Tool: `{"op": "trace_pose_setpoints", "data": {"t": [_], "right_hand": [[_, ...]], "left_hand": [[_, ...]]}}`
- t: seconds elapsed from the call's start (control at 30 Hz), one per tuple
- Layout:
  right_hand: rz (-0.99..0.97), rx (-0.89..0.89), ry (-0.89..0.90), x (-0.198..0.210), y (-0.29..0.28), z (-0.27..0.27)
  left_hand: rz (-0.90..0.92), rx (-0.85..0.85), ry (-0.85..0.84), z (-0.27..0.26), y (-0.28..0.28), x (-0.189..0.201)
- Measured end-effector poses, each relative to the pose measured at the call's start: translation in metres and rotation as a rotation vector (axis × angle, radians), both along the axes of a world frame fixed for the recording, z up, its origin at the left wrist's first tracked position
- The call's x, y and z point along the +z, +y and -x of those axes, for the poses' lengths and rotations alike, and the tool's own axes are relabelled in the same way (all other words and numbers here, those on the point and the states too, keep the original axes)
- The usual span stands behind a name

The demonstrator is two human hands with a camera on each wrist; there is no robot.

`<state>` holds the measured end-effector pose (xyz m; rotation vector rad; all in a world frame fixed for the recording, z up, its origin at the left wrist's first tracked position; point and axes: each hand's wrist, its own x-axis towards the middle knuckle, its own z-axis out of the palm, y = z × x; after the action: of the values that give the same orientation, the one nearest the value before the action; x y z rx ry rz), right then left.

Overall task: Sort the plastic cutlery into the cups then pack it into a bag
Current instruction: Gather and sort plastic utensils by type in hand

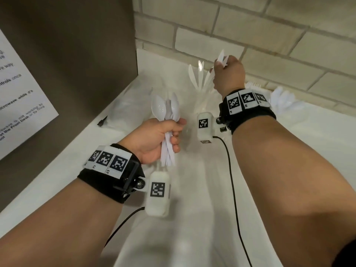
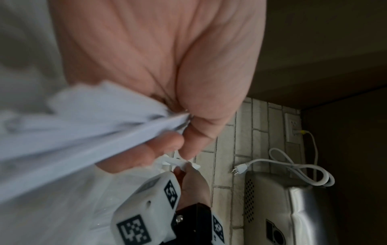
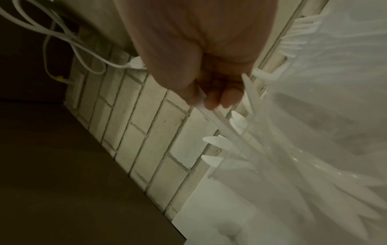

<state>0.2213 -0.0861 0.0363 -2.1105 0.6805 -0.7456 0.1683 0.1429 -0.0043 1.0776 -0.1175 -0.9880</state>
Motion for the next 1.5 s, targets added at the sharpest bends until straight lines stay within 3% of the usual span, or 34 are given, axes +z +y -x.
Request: {"op": "trace_pose_setpoints", "data": {"t": [0.23, 0.33, 0.5, 0.63, 0.77, 0.93, 1.07, 1.27, 1.33, 1.5], "right_hand": [[-0.105, 0.030, 0.149, 0.003, -0.005, -0.004], [0.023, 0.066, 0.158, 0.010, -0.001, 0.010], [0.160, 0.064, -0.034, 0.028, 0.016, 0.037], [-0.006, 0.198, -0.131, 0.027, 0.050, 0.069], [-0.146, 0.354, 0.077, 0.009, 0.078, 0.096], [-0.219, 0.370, 0.024, 0.001, 0.076, 0.111], [-0.142, 0.379, 0.044, -0.002, 0.077, 0.116], [0.038, 0.262, 0.113, -0.005, 0.086, 0.117], [0.075, 0.276, 0.172, -0.008, 0.090, 0.116], [-0.164, 0.294, 0.213, -0.009, 0.095, 0.114]], "left_hand": [[-0.017, -0.035, -0.035, 0.002, -0.001, -0.003], [-0.022, -0.056, -0.047, 0.004, -0.003, -0.002], [-0.004, -0.067, -0.065, 0.007, -0.003, -0.003], [-0.013, -0.037, -0.088, 0.008, -0.003, -0.004], [-0.048, -0.006, -0.152, 0.013, -0.006, -0.003], [-0.023, -0.041, -0.153, 0.018, -0.004, -0.002], [0.002, -0.111, -0.172, 0.020, -0.001, -0.002], [-0.017, 0.100, -0.275, 0.021, -0.009, -0.005], [-0.015, 0.094, -0.298, 0.020, -0.010, -0.005], [0.010, 0.060, -0.283, 0.021, -0.007, -0.007]]}}
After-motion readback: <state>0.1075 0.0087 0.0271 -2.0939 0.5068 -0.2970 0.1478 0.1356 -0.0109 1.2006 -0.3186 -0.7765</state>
